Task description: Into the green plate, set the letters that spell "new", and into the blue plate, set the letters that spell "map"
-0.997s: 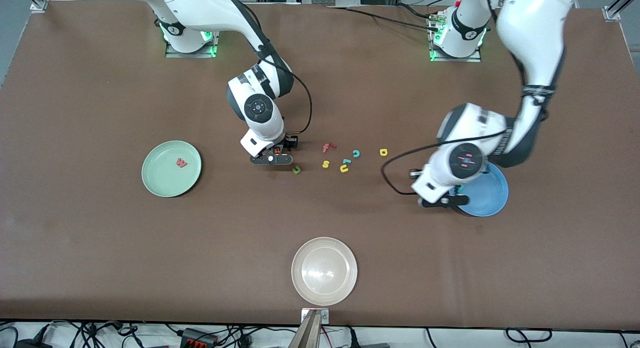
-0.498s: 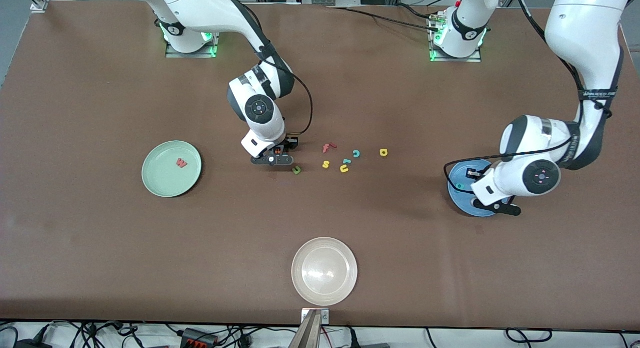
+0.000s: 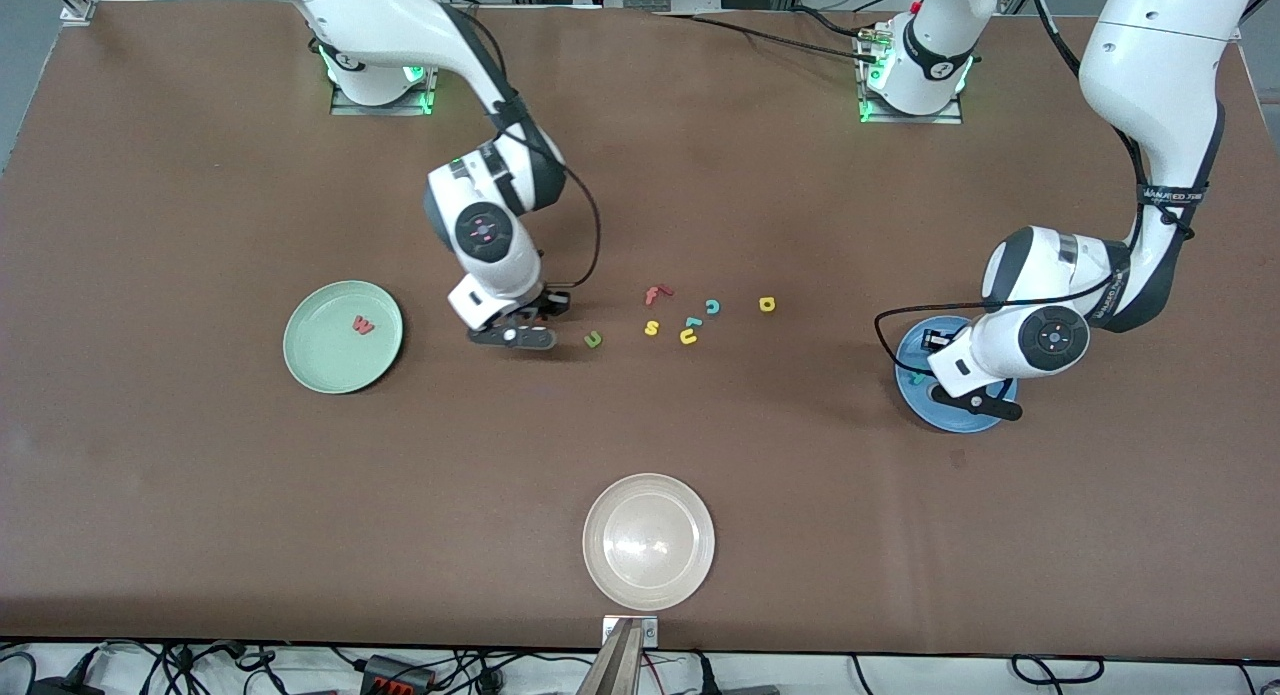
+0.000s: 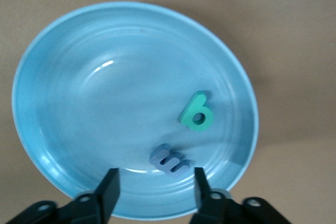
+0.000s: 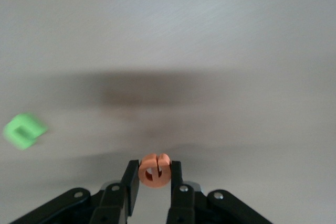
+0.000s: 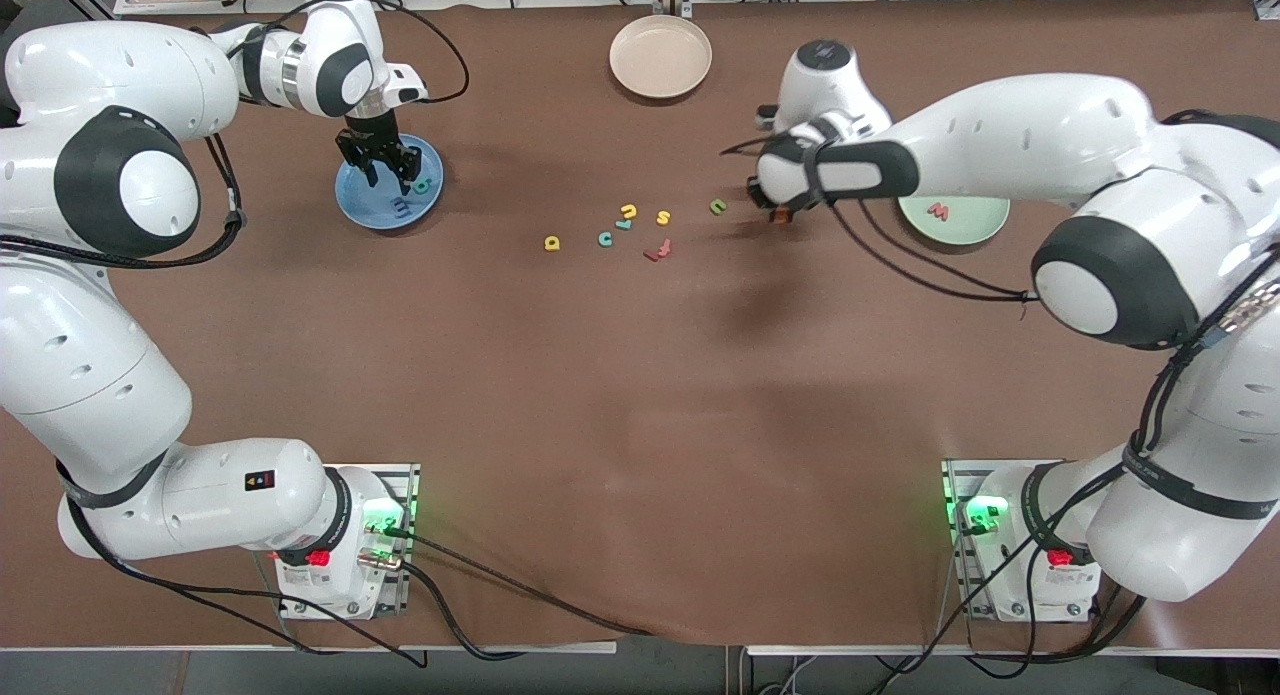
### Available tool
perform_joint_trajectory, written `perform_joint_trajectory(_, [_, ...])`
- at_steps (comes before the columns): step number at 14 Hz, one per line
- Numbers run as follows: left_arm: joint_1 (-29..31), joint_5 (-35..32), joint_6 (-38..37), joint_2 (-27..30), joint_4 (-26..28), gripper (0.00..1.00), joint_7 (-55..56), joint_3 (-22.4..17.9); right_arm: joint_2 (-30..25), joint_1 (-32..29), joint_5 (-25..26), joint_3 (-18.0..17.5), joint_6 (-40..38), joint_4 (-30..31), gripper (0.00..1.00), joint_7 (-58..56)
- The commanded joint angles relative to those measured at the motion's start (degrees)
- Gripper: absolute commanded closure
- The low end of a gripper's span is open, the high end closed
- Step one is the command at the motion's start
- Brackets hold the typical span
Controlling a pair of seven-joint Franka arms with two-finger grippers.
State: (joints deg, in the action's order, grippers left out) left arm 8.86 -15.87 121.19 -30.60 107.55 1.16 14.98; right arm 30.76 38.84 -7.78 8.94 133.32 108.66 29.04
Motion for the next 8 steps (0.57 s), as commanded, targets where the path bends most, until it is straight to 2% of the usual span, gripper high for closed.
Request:
perform_joint_trajectory(1, [0.72,-0.84,-3.75,4.13,0.47,0.00,-0.02,5.29,-5.18,-6.65,-0.40,2.83,-8.67,0.85,0.95,-10.10])
perform_joint_trajectory(3, [0.45,-0.83,-5.96,4.41,0.56,0.00,0.94,12.22,-6.50,-10.17,-0.22,4.76,-12.28,1.81,0.95,-15.57])
perform_joint_trajectory(5, [-0.51,-0.83,-5.79,3.71,0.65,0.00,13.00,16.90,-6.77,-11.76,0.21,7.39,-12.73,4.09,0.95,-19.18])
perform_joint_trajectory(6, [-2.08,-0.83,-5.53,2.31,0.65,0.00,20.47,17.79,-6.51,-12.55,0.30,9.15,-12.73,4.27,0.95,-21.81])
perform_joint_trajectory(8, [-7.08,-1.36,-2.82,0.20,0.99,0.00,34.02,17.80,-5.81,-16.23,0.22,9.69,-12.73,4.36,0.95,-26.74])
